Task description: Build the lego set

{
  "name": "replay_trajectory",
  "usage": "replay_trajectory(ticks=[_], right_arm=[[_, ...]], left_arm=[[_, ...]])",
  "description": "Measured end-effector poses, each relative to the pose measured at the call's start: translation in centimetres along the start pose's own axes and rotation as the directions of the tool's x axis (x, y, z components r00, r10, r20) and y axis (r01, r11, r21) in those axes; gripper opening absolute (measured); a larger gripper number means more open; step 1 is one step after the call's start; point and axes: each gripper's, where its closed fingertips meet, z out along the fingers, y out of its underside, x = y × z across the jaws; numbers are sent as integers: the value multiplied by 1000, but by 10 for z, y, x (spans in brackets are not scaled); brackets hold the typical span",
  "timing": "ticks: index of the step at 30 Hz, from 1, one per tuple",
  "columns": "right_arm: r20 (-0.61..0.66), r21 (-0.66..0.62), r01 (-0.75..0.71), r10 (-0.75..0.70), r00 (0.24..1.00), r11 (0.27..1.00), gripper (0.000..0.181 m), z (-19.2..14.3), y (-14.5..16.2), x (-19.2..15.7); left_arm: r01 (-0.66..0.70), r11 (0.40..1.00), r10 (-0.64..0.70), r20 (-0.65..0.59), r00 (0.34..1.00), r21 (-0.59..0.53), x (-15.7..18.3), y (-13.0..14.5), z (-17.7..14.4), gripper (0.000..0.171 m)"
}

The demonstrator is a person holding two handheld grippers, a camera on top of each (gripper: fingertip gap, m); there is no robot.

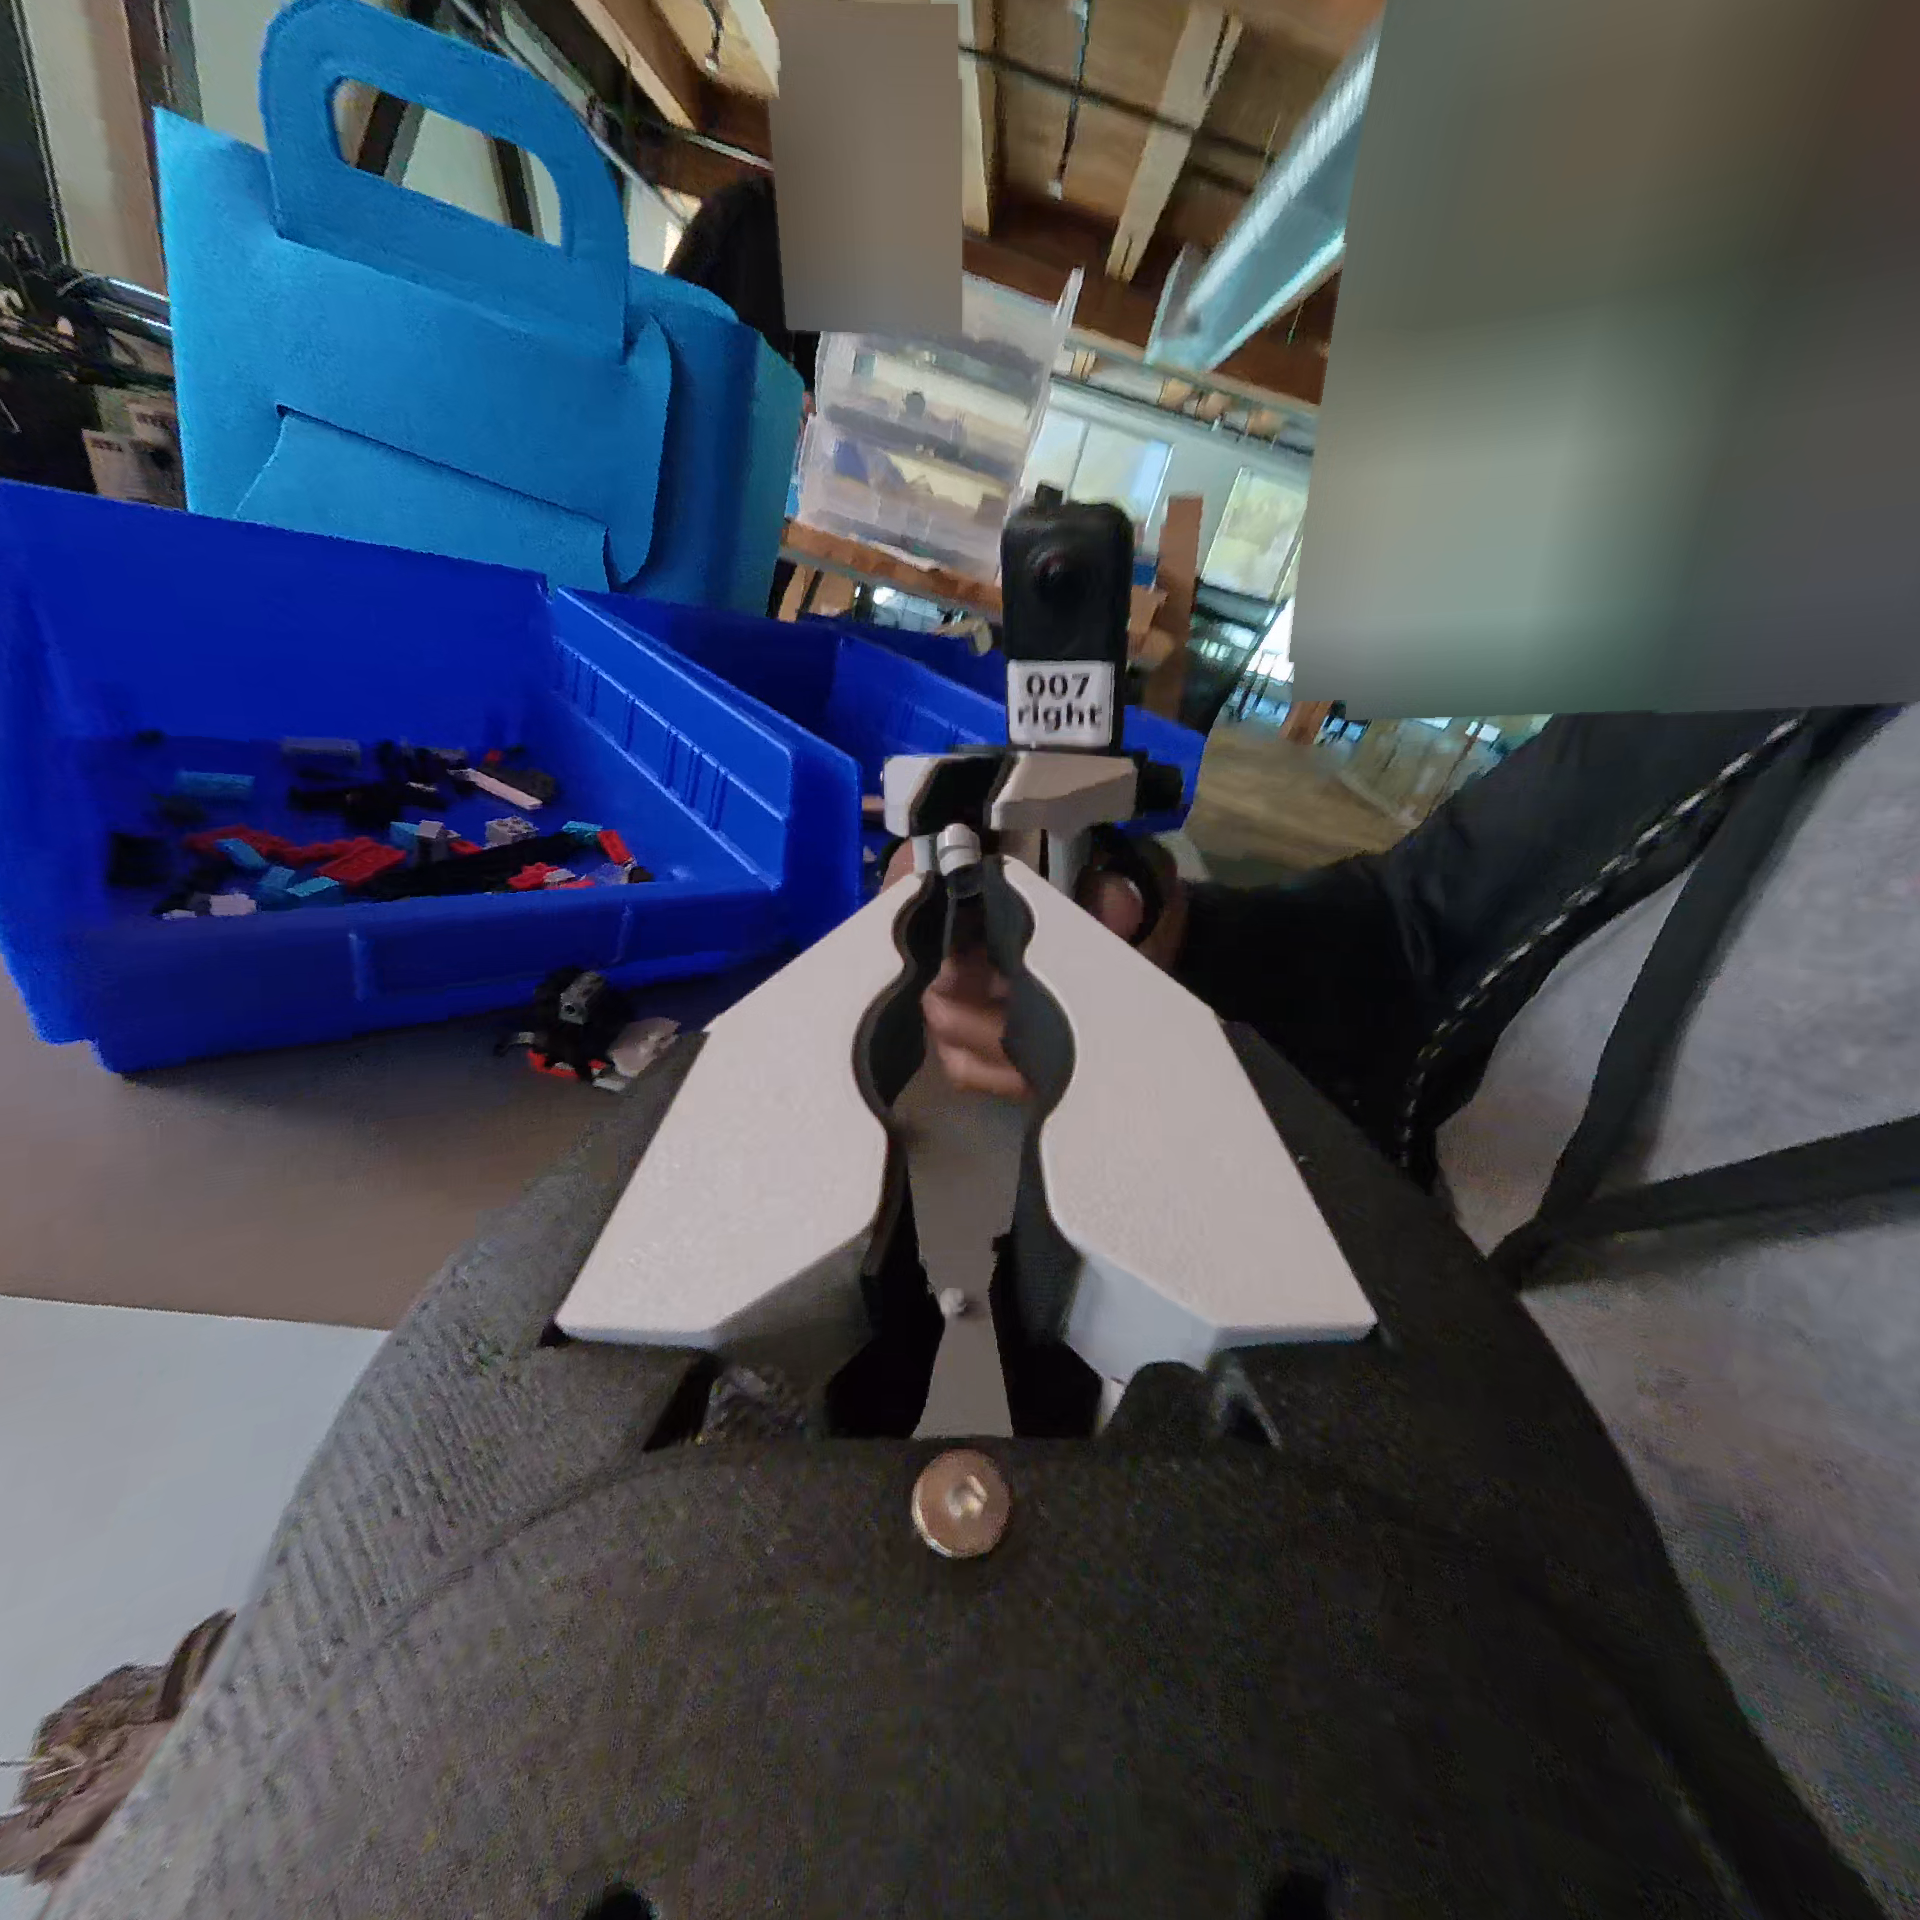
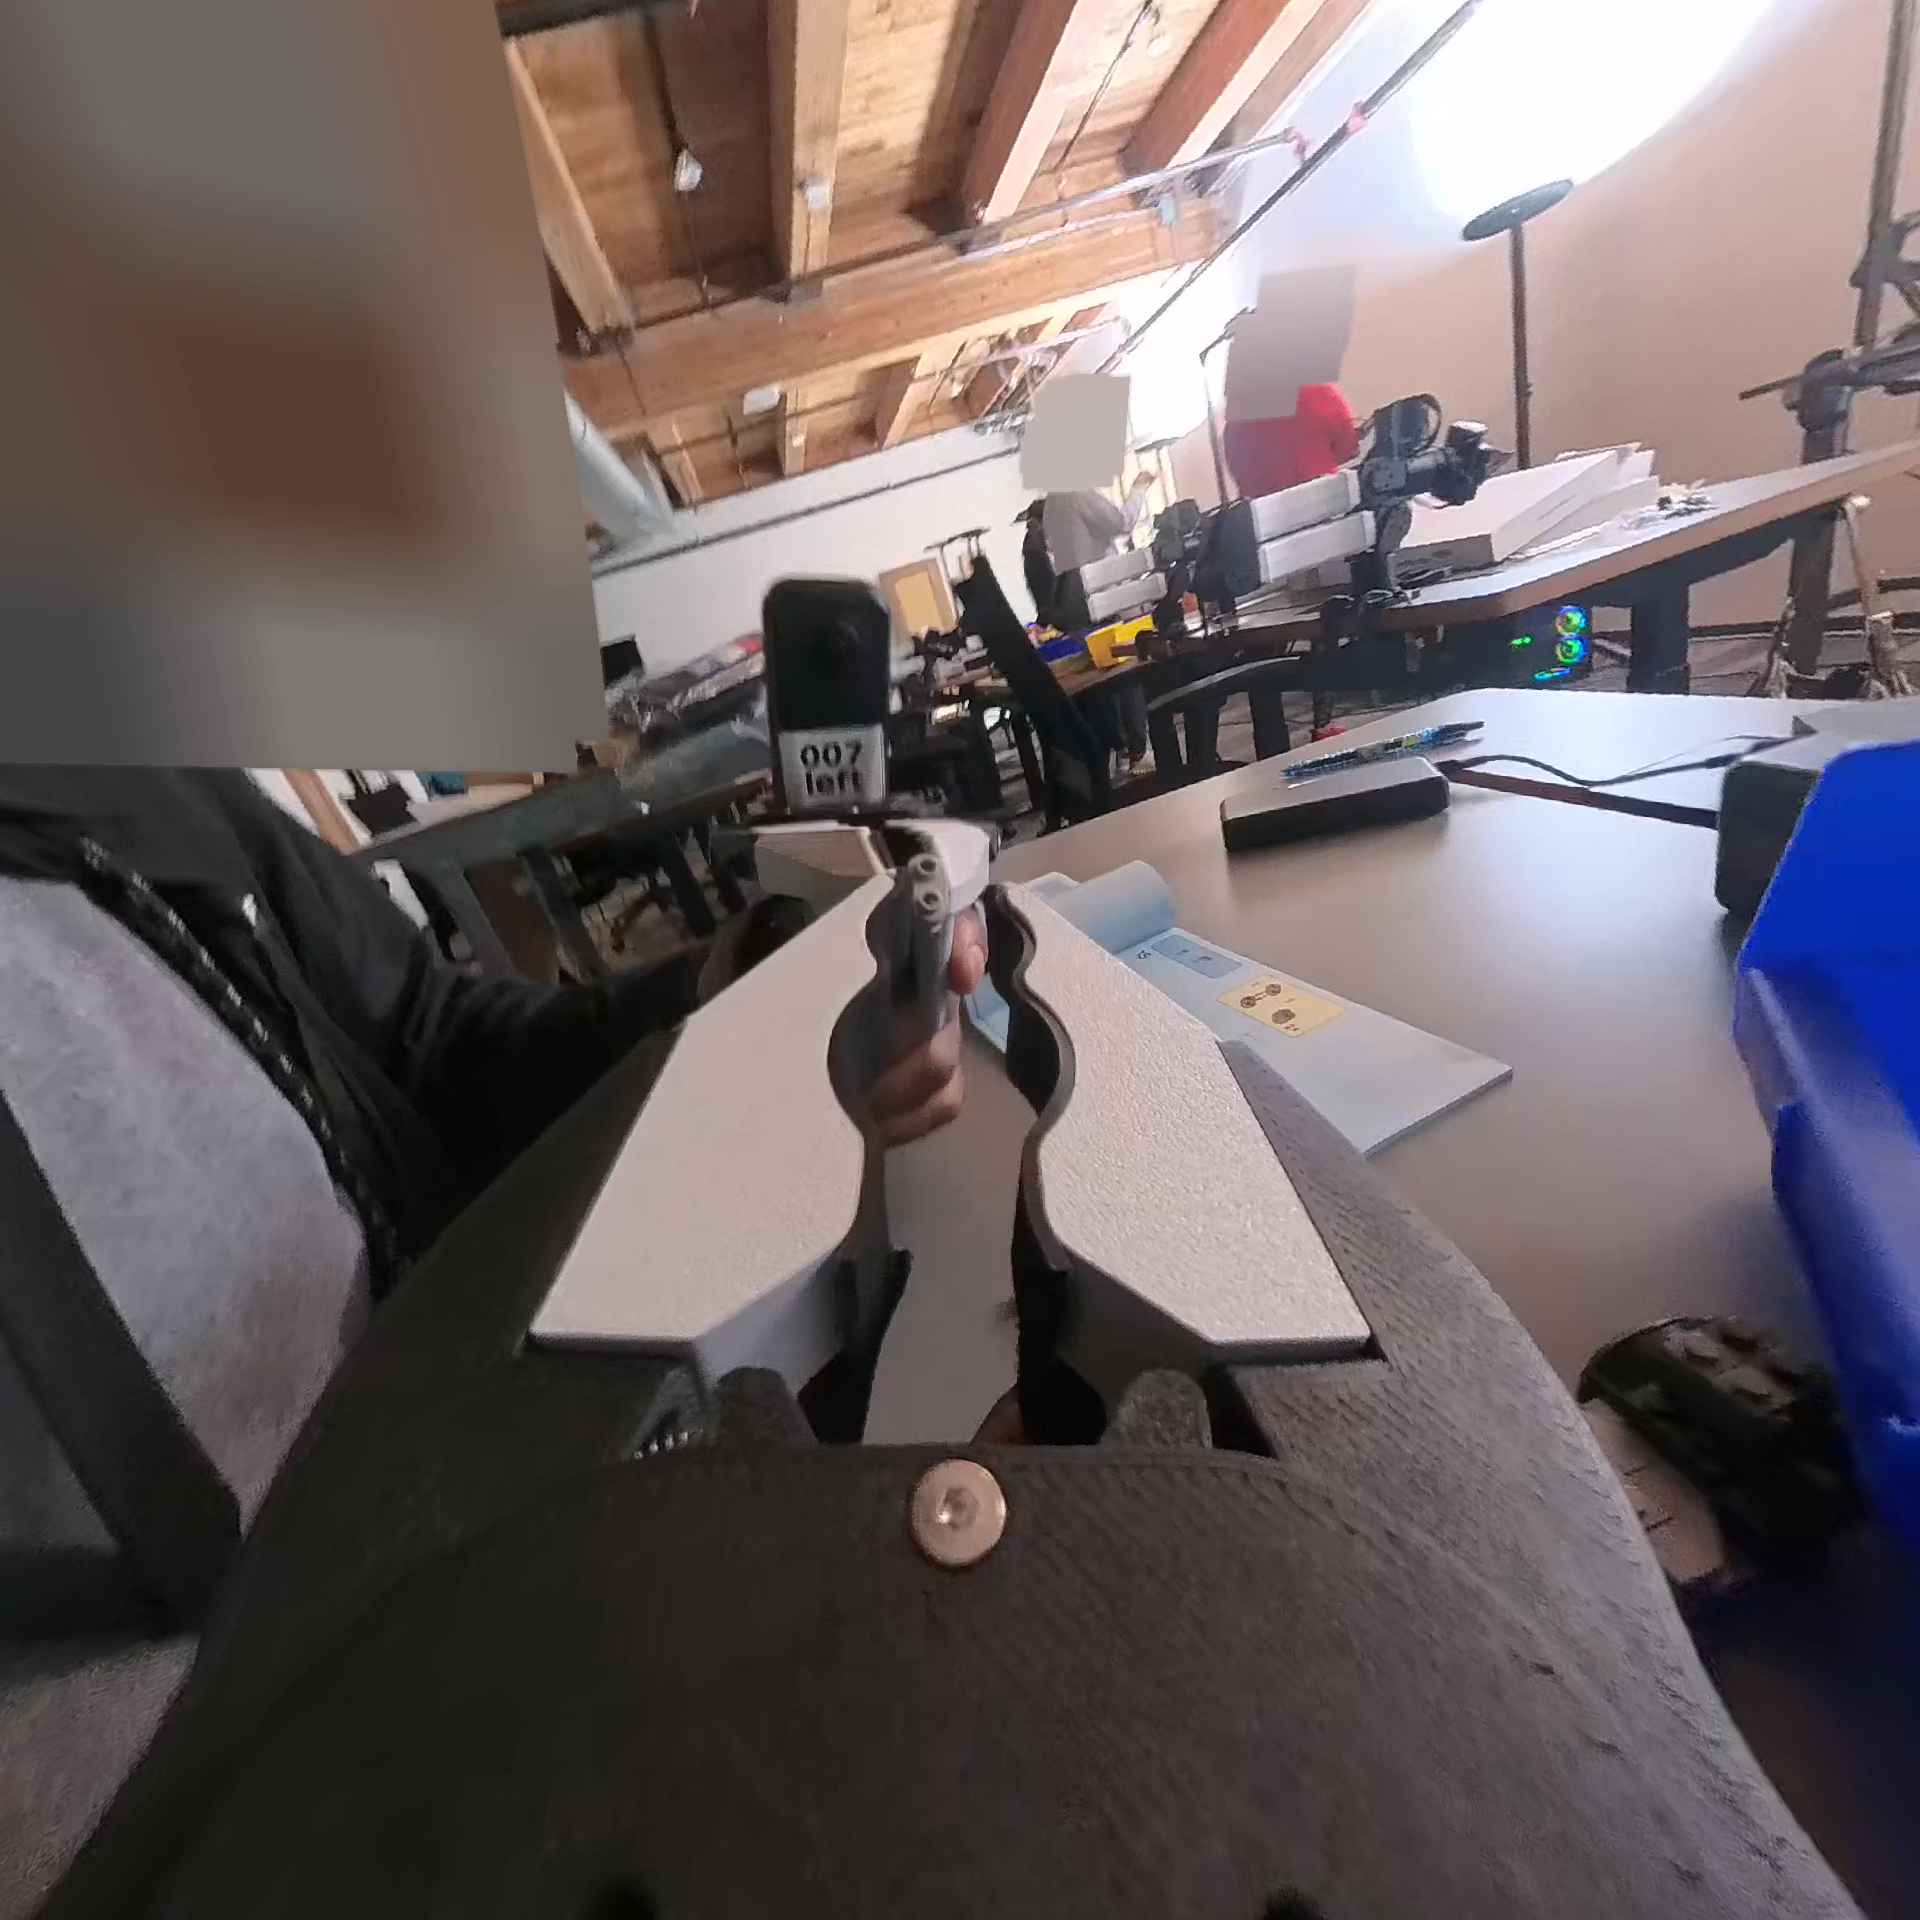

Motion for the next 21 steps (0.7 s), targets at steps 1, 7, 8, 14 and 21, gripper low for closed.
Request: replay_trajectory(ticks=[1, 7, 8, 14, 21], right_arm=[[10, -19, 16, -16, 1000, 1000, 15, 0, 2, -2], [60, -121, 116, -109, 992, 986, 12, -3, 11, -8], [69, -126, 126, -118, 991, 984, 11, -4, 11, -9], [123, -154, 173, -155, 980, 973, 11, -5, 16, -18], [153, -180, 192, -166, 974, 965, 10, -4, 22, -23]], left_arm=[[-33, 999, 33, 5, 999, -26, 1, 2, 0, 8], [-138, 985, 139, 0, 990, -104, 7, 9, 1, 8], [-148, 983, 148, -5, 989, -110, 8, 9, 1, 8], [-184, 973, 180, -41, 983, -143, 15, 15, 2, 8], [-202, 965, 193, -69, 979, -169, 20, 21, 4, 7]])
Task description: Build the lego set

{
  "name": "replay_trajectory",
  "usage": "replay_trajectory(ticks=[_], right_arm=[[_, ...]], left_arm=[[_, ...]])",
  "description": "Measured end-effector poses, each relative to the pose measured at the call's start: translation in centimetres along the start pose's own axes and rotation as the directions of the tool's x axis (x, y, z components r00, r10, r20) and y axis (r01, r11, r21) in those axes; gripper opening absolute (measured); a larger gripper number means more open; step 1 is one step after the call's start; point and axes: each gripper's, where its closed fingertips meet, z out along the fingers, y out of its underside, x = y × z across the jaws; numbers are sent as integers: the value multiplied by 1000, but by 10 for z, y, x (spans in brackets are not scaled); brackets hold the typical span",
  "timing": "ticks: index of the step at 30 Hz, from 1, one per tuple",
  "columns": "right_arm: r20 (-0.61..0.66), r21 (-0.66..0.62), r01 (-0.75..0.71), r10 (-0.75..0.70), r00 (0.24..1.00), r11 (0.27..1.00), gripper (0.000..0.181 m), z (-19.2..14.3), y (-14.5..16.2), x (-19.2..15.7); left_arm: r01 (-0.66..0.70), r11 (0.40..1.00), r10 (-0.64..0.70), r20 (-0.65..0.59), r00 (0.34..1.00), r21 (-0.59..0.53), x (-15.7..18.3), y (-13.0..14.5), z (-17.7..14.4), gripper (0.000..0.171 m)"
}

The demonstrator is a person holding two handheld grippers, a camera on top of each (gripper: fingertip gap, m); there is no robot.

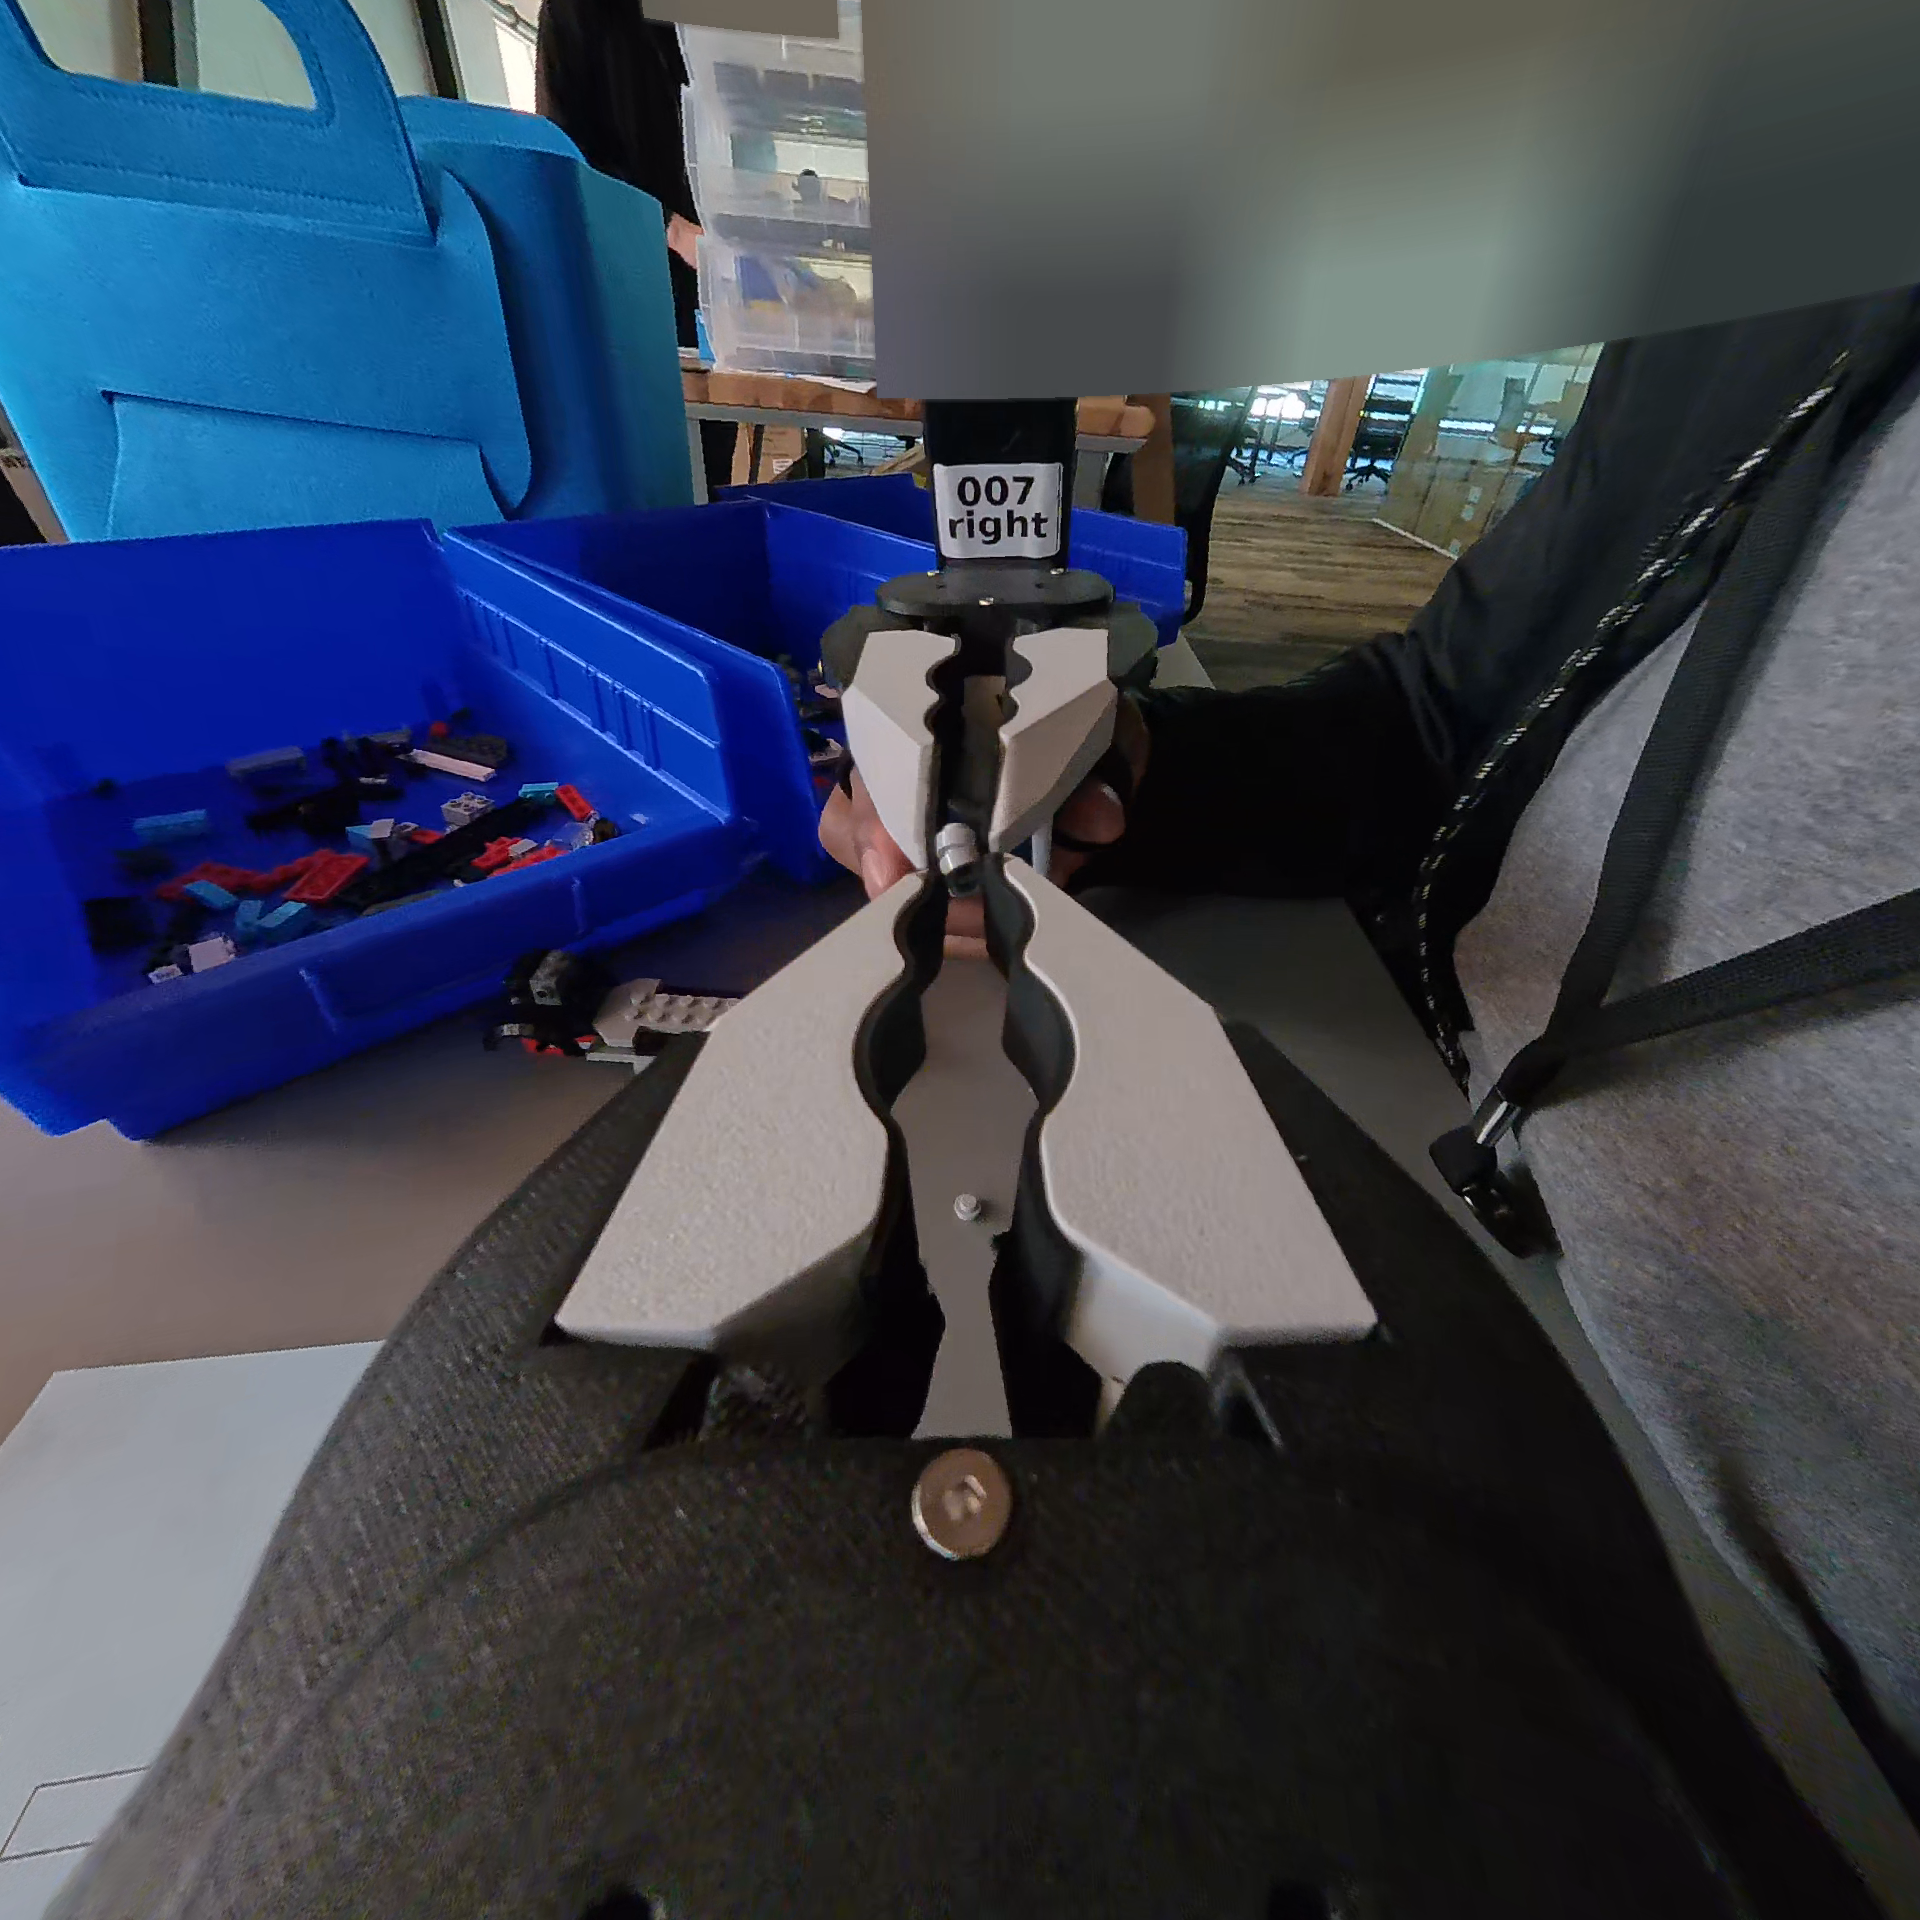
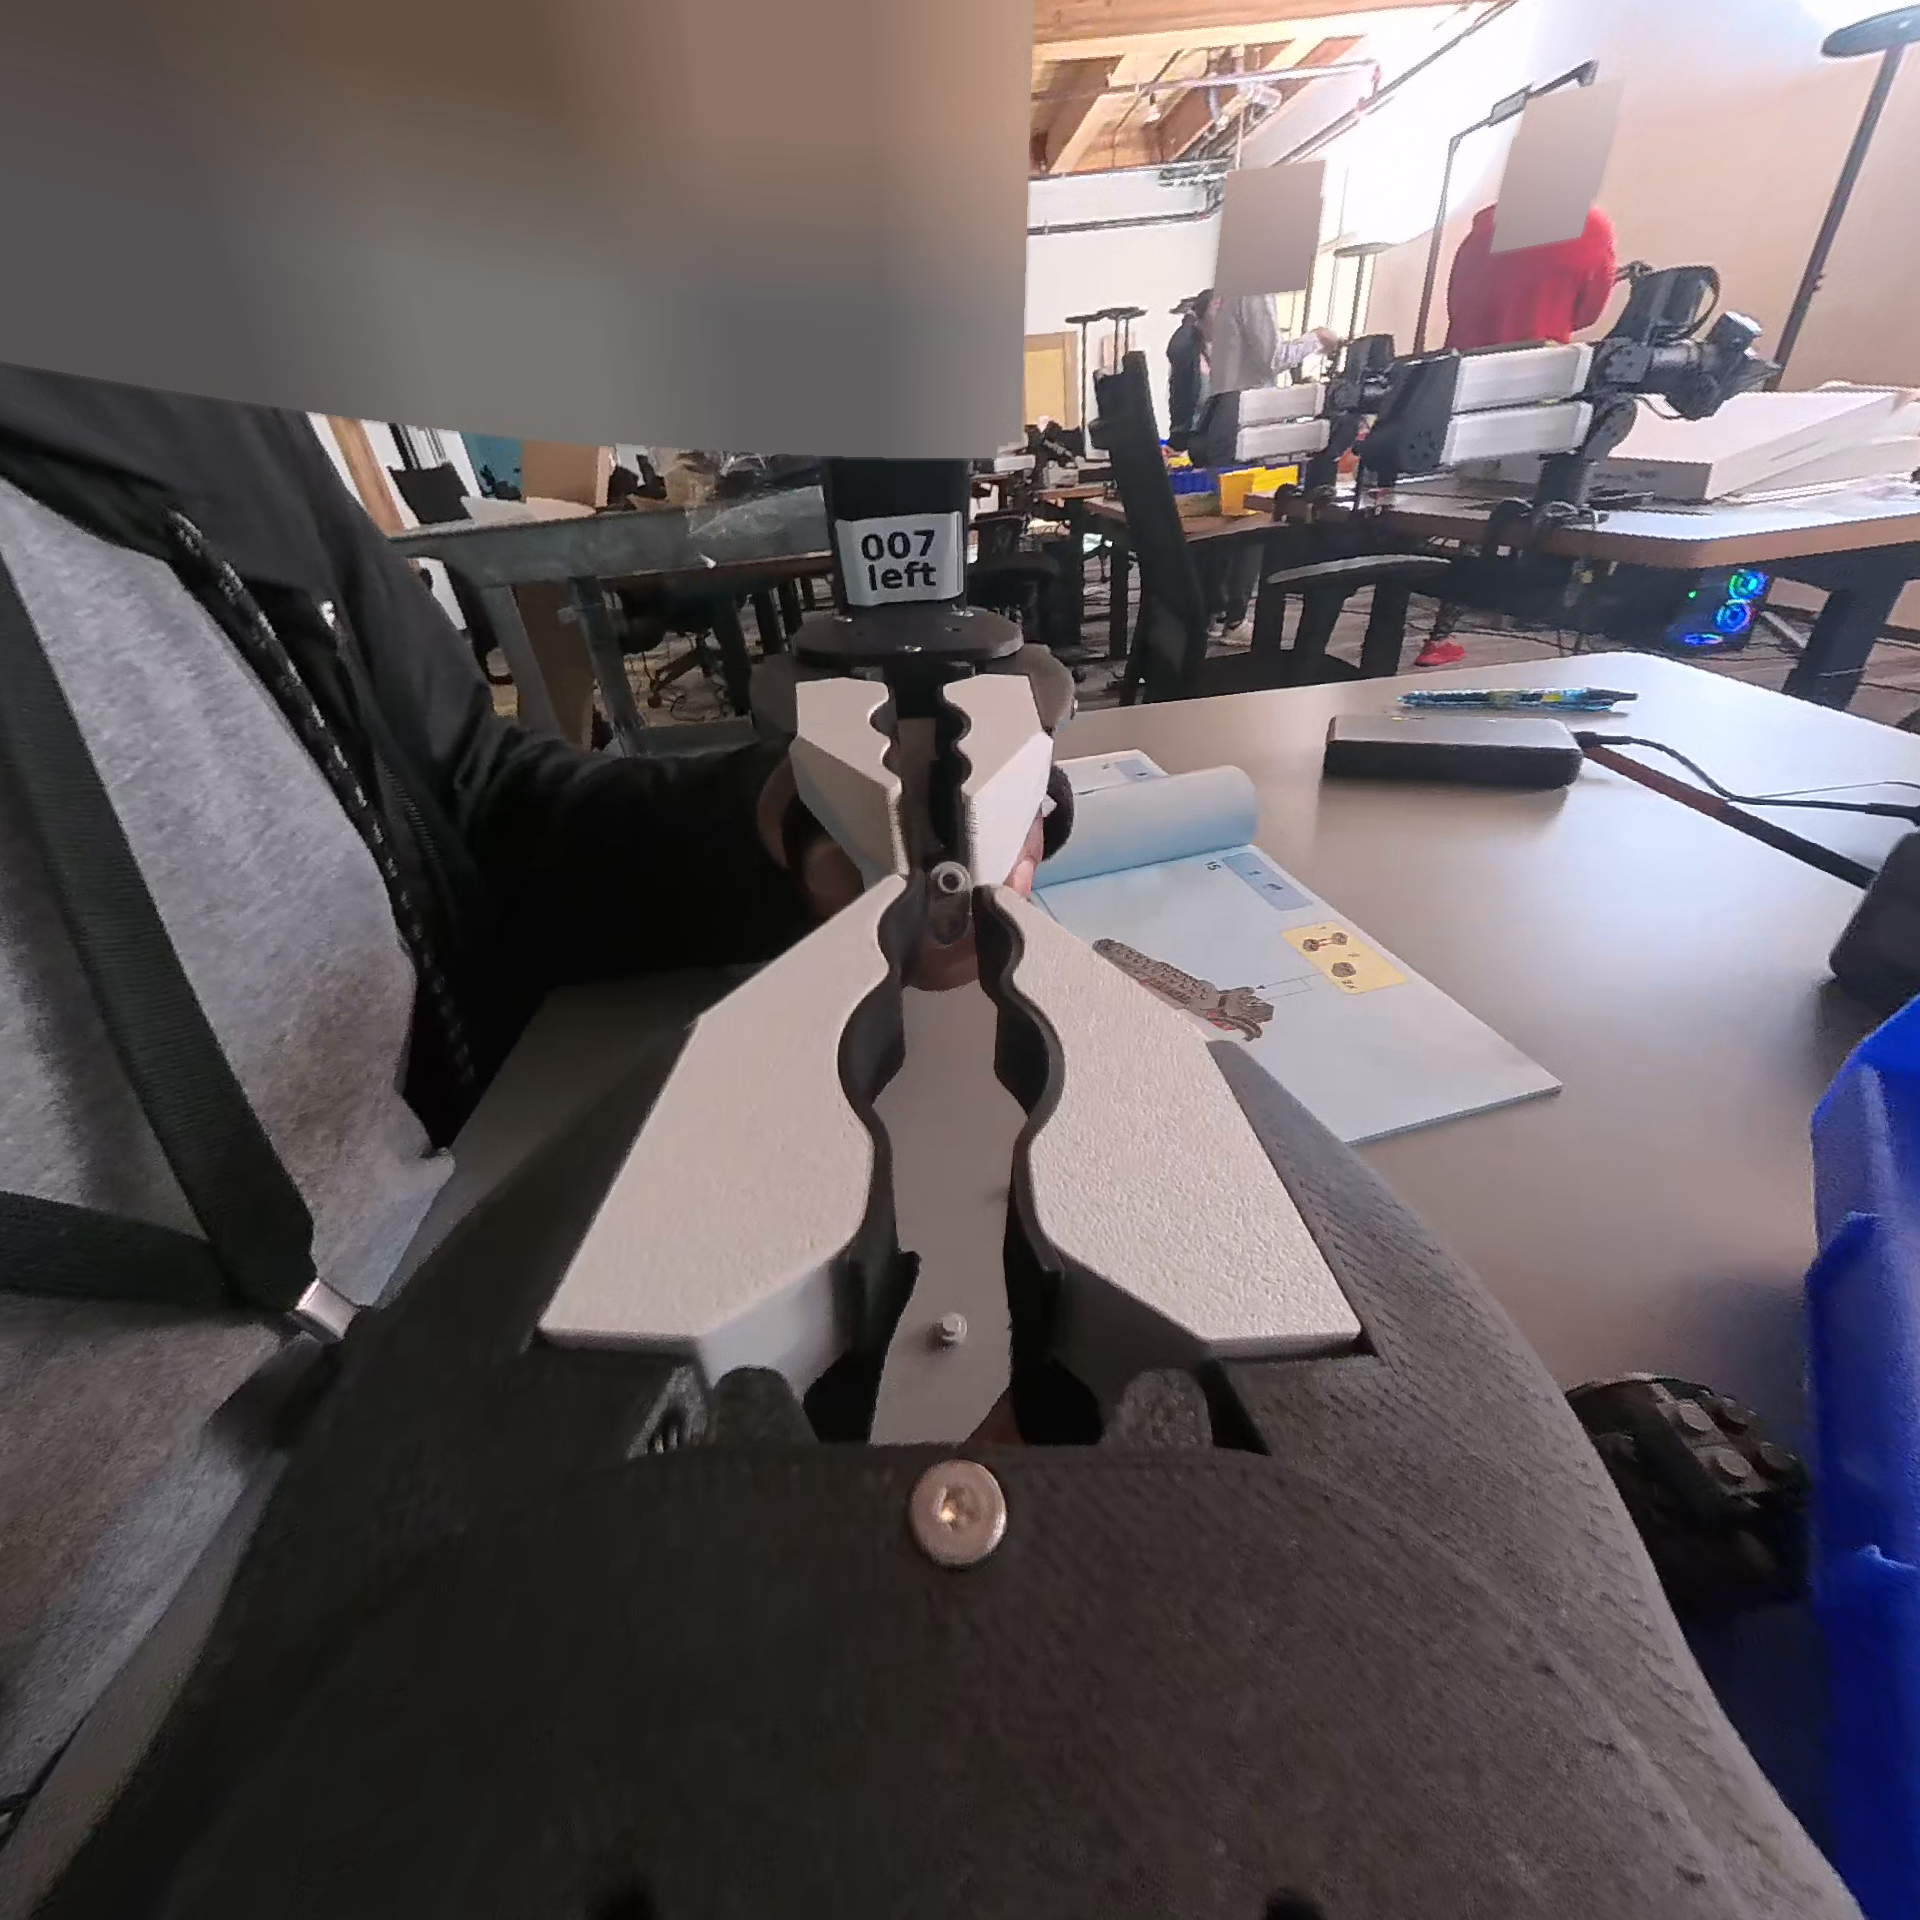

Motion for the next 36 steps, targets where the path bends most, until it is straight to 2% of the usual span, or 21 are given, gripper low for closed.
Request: replay_trajectory(ticks=[4, 10, 17, 22, 24, 28, 36], right_arm=[[15, 0, -21, 21, 1000, 1000, 9, 0, 0, -1], [98, 23, -130, 127, 987, 991, 8, 0, 0, -7], [135, 55, -217, 208, 969, 975, 8, 0, -2, -6], [62, 105, -197, 191, 980, 975, 8, -1, -7, 5], [26, 144, -198, 197, 980, 970, 8, -3, -11, 11], [-30, 178, -176, 184, 982, 968, 8, -4, -14, 17], [-57, 210, -185, 201, 978, 960, 9, -1, -14, 19]], left_arm=[[-3, 1000, 3, -10, 1000, 2, 1, 0, 0, 7], [-15, 1000, 16, -47, 999, 8, 8, 0, 0, 7], [40, 999, -37, -68, 997, 34, 7, -2, -1, 6], [167, 982, -163, -55, 985, 84, -2, -6, 0, 6], [211, 973, -208, -45, 977, 97, -6, -6, 2, 15], [221, 970, -219, -30, 975, 98, -6, -4, 7, 16], [283, 943, -290, 11, 957, 175, -17, -10, 6, 15]])
